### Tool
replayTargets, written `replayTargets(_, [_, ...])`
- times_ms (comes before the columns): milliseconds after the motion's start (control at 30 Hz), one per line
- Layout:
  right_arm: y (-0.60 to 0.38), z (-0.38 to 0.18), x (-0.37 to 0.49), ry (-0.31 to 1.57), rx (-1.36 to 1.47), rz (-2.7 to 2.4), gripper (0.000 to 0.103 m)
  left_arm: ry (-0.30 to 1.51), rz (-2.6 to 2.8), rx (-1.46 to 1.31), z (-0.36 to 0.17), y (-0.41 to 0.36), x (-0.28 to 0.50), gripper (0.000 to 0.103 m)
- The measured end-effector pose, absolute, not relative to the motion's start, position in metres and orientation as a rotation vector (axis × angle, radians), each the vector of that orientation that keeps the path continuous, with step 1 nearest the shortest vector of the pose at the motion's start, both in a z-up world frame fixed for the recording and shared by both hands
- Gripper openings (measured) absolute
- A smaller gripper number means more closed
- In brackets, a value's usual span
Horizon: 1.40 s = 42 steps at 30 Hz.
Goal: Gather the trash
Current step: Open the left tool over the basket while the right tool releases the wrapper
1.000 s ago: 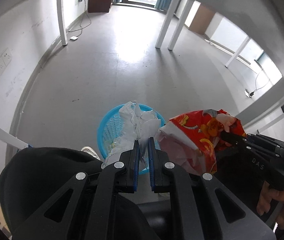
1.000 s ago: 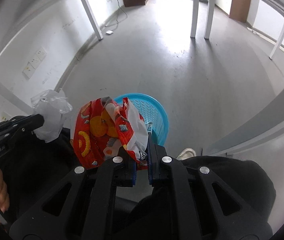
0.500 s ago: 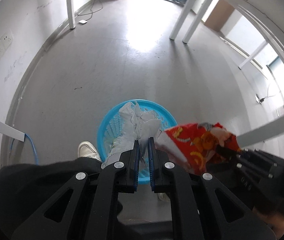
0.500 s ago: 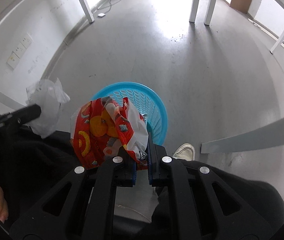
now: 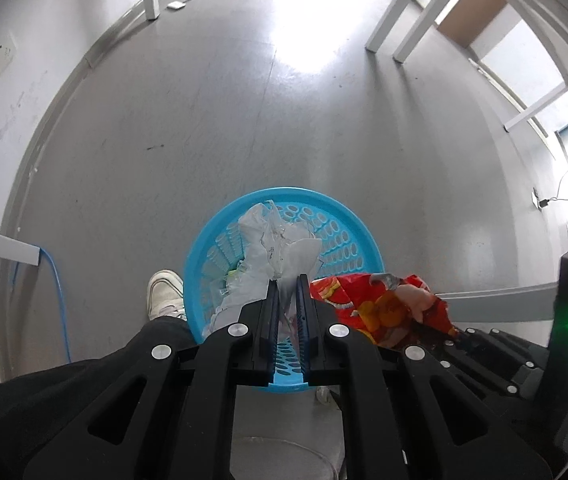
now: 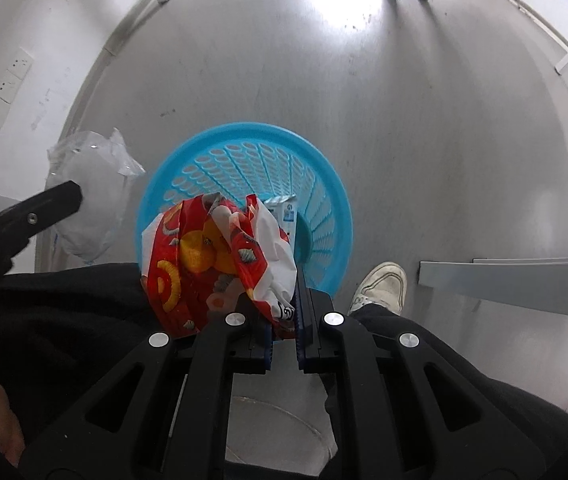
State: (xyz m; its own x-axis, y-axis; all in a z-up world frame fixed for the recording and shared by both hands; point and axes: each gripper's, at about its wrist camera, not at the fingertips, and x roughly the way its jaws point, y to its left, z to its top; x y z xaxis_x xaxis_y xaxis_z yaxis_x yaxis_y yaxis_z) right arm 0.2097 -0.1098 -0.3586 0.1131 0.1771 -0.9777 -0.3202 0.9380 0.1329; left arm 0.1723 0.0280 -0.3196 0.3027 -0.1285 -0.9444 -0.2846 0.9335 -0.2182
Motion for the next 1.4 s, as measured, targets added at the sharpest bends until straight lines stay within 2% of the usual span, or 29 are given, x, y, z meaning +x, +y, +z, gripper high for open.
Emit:
replayTargets(300, [-0.1,-0.371,0.221,1.426,-0.132,0.364,0.008,1.282,0.081,-0.382,-0.325,0.026,0.185,0.008])
replayTargets(400, [-0.103,-0.373,0.221,1.433,-0.102,0.37,0.012,1.264,0.084,-0.382,-0.325,0.029,0.184,0.009])
replayTargets(433, [-0.104,-0.373,0.223,1.434,-0.092,0.373,0.024,1.251,0.084,-0.395,-0.323,0.03,0.183,0.014])
replayTargets(467, [-0.105,-0.372,0.223,1.432,-0.082,0.374,0.032,1.238,0.077,-0.416,-0.321,0.033,0.182,0.019])
replayTargets(500, [-0.106,-0.371,0.222,1.427,-0.075,0.376,0.041,1.23,0.066,-0.431,-0.32,0.034,0.182,0.031])
replayTargets(533, [-0.105,-0.369,0.223,1.423,-0.072,0.375,0.043,1.219,0.063,-0.436,-0.318,0.034,0.181,0.038])
replayTargets(933, [-0.109,-0.359,0.21,1.427,-0.047,0.403,0.045,1.245,0.112,-0.426,-0.316,0.04,0.172,0.036])
replayTargets(1167, [-0.11,-0.334,0.187,1.375,-0.079,0.437,0.047,1.223,0.169,-0.471,-0.304,0.048,0.156,0.036])
replayTargets(1233, [-0.109,-0.326,0.178,1.349,-0.114,0.441,0.051,1.217,0.168,-0.461,-0.298,0.048,0.149,0.036])
replayTargets(1400, [-0.114,-0.301,0.154,1.295,-0.146,0.479,0.053,1.194,0.169,-0.418,-0.285,0.041,0.132,0.039])
